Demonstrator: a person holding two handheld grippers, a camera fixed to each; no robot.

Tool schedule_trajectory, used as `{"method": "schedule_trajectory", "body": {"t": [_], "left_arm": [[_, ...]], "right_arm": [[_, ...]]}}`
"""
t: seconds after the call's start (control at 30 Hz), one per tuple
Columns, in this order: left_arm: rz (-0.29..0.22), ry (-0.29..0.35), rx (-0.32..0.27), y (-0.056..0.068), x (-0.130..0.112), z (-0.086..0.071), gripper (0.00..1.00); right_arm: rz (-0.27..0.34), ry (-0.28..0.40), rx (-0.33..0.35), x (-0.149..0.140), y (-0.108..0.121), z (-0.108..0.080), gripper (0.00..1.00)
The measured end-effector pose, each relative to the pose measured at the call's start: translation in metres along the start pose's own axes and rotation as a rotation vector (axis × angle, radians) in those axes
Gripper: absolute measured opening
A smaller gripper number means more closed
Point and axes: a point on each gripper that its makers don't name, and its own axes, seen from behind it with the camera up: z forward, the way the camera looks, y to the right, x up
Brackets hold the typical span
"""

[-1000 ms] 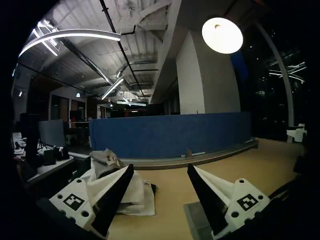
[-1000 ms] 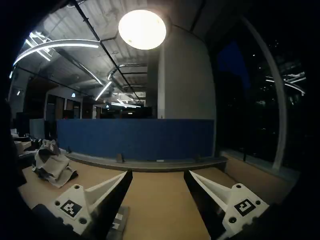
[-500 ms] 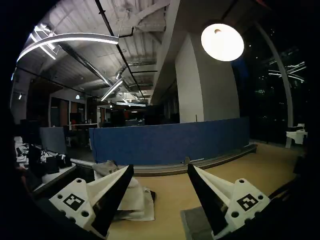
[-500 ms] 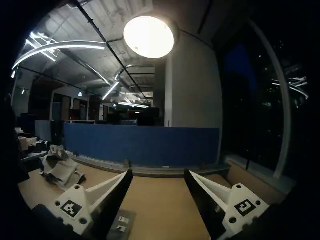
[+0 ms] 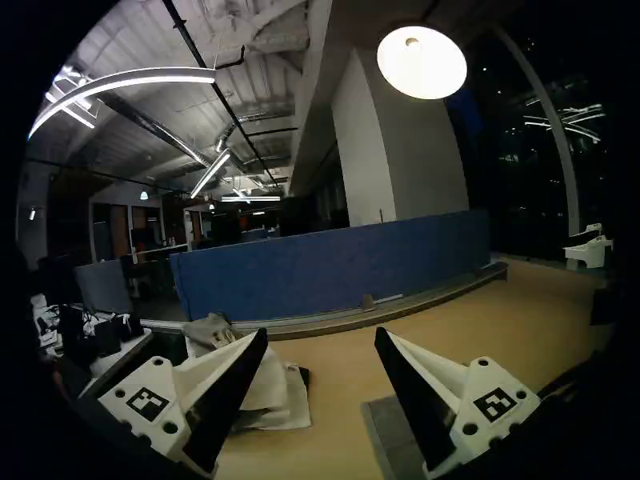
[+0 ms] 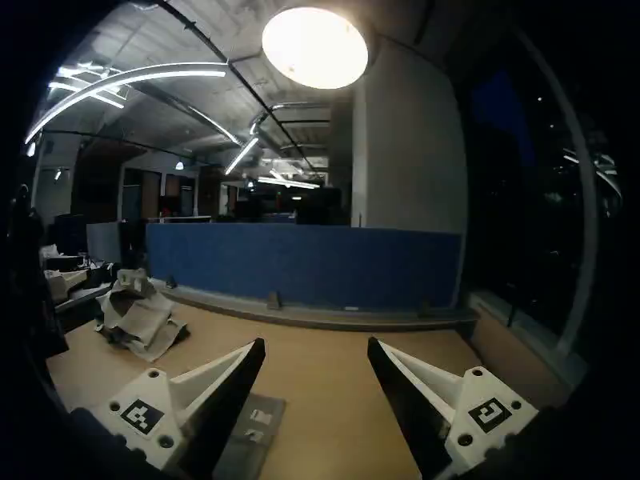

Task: Fold towel

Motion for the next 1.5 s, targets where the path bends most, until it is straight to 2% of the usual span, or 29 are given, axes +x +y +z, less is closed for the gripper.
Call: {"method": "schedule_trajectory", "body": {"t": [0.17,0.33,0.57,0.87,1.27,1.5], "left_arm": [[0.029,-0.083,-0.038,0.008,-0.026,-0.006,1.00],[0.055,-0.175,-0.084,0.020,-0.060,-0.014,1.00],[0.076,-0.298,-0.201,0.048,-0.107,-0.019,1.00],[0.115,-0.422,-0.366,0.077,-0.149,-0.030,1.00],[0.143,-0.521,-0.467,0.091,-0.184,-0.042,1.00],[0.181,-0.569,-0.525,0.100,-0.206,-0.053,1.00]], "right_arm": [[0.011,-0.092,0.095,-0.023,-0.018,0.000,1.00],[-0.024,-0.163,0.155,-0.046,-0.033,-0.002,1.00],[-0.079,-0.287,0.246,-0.084,-0.062,-0.006,1.00],[-0.183,-0.428,0.363,-0.124,-0.087,-0.021,1.00],[-0.226,-0.546,0.442,-0.159,-0.098,-0.031,1.00],[-0.253,-0.593,0.479,-0.179,-0.104,-0.037,1.00]]}}
